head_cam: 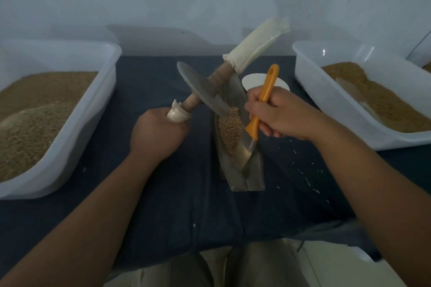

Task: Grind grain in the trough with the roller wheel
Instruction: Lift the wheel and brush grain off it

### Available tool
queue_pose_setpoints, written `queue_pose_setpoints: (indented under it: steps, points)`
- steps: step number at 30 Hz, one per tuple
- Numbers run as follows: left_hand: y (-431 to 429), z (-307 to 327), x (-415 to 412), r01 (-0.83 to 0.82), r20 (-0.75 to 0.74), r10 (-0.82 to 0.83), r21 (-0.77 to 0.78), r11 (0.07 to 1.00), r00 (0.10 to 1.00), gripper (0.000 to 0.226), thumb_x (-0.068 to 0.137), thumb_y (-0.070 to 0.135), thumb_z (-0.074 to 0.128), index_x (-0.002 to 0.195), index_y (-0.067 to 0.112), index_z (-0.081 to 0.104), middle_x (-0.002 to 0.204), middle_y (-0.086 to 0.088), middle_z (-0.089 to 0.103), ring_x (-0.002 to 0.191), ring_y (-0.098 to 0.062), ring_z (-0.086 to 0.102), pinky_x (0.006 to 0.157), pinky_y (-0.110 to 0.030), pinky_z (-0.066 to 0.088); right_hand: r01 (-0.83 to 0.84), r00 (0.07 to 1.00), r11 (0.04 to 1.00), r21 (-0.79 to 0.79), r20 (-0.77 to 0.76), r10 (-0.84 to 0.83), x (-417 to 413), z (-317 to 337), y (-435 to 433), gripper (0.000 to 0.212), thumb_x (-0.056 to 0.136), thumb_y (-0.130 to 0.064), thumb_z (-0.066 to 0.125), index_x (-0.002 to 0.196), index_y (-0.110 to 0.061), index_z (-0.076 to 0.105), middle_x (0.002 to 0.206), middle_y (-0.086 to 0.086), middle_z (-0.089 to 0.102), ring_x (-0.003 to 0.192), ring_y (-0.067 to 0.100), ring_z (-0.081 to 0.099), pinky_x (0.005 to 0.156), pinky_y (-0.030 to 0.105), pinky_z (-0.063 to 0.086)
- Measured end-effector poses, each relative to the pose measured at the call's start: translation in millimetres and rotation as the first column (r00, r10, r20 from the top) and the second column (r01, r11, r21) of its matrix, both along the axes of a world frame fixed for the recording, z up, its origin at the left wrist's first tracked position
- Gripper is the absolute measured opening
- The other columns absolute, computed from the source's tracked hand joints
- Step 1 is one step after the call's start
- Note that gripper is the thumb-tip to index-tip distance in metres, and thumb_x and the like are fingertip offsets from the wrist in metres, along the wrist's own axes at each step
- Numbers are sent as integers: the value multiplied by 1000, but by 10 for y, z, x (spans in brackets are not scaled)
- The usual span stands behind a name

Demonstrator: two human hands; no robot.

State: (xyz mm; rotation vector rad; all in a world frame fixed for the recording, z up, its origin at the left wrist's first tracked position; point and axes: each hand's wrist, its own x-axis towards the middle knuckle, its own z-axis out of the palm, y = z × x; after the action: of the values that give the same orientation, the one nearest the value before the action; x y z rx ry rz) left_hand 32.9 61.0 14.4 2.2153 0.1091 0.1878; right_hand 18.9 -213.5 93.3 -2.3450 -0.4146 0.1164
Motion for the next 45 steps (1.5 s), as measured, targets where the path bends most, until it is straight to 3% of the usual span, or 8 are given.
queue_pose_setpoints:
  steps: [5, 10, 15, 20, 26, 31, 37, 45]
  points:
    - [-8, 5, -10, 3, 6, -3, -6, 1000, 1000, 25, 68, 45, 57, 70, 22, 63, 63, 4, 65, 56, -16, 60, 55, -33, 44, 97, 973, 995, -14, 213, -92, 69, -30, 90, 35, 107, -32, 51, 74, -22, 53, 58, 2, 66, 44, 12, 59, 49, 16, 46]
    - [-7, 9, -11, 23, 6, -23, 26, 999, 1000, 13, 69, 46, 59, 75, 37, 65, 64, 13, 66, 55, -10, 62, 53, -30, 41, 14, 1000, 1000, 20, -9, -13, 33, -12, 88, 38, 106, -33, 51, 68, -33, 54, 54, 2, 62, 43, 12, 53, 44, 20, 44]
    - [-13, -3, -9, 33, 2, -33, 21, 999, 999, 11, 68, 45, 58, 74, 38, 64, 64, 14, 66, 62, -2, 63, 53, -29, 40, 72, 970, 996, -45, 236, -60, 48, -46, 115, 35, 107, -30, 52, 73, -22, 53, 58, 1, 66, 46, 9, 60, 52, 14, 44]
    - [-14, -1, -13, 27, 22, -28, 43, 999, 999, 11, 69, 49, 57, 75, 43, 64, 64, 16, 66, 54, -10, 61, 53, -29, 40, 13, 1000, 999, 40, -1, -13, 0, 14, 67, 36, 105, -33, 52, 70, -27, 55, 52, 2, 61, 41, 11, 52, 43, 19, 43]
    - [-10, -25, 14, 22, 32, -25, 80, 997, 999, 12, 74, 52, 59, 76, 41, 65, 66, 17, 66, 57, -10, 62, 54, -30, 42, 78, 972, 991, -109, 227, -52, -20, -15, 177, 34, 106, -35, 51, 74, -22, 54, 59, -1, 68, 48, 10, 62, 53, 19, 46]
    - [-2, -71, 42, 7, 33, -10, 101, 995, 999, 23, 79, 46, 65, 68, 26, 65, 64, 16, 66, 57, -10, 62, 53, -30, 43, -5, 1000, 997, 83, -9, 5, -71, 38, 116, 33, 106, -34, 51, 78, -18, 55, 54, 3, 62, 42, 12, 53, 43, 18, 43]
    - [-1, -97, 47, 9, 14, -11, 122, 992, 1000, 15, 75, 41, 67, 69, 27, 67, 66, 17, 66, 58, -11, 63, 53, -30, 41, 18, 994, 992, -124, 112, -4, -28, 12, 143, 34, 109, -32, 50, 78, -18, 58, 60, -3, 67, 49, 7, 62, 56, 16, 47]
    - [-8, -97, 58, -17, 31, 13, 142, 990, 999, 13, 73, 45, 65, 72, 33, 68, 68, 22, 66, 56, -7, 61, 52, -28, 39, 143, 950, 976, 167, 253, -183, -339, 175, -306, 29, 104, -39, 53, 80, -23, 59, 61, 4, 67, 46, 15, 60, 46, 16, 45]
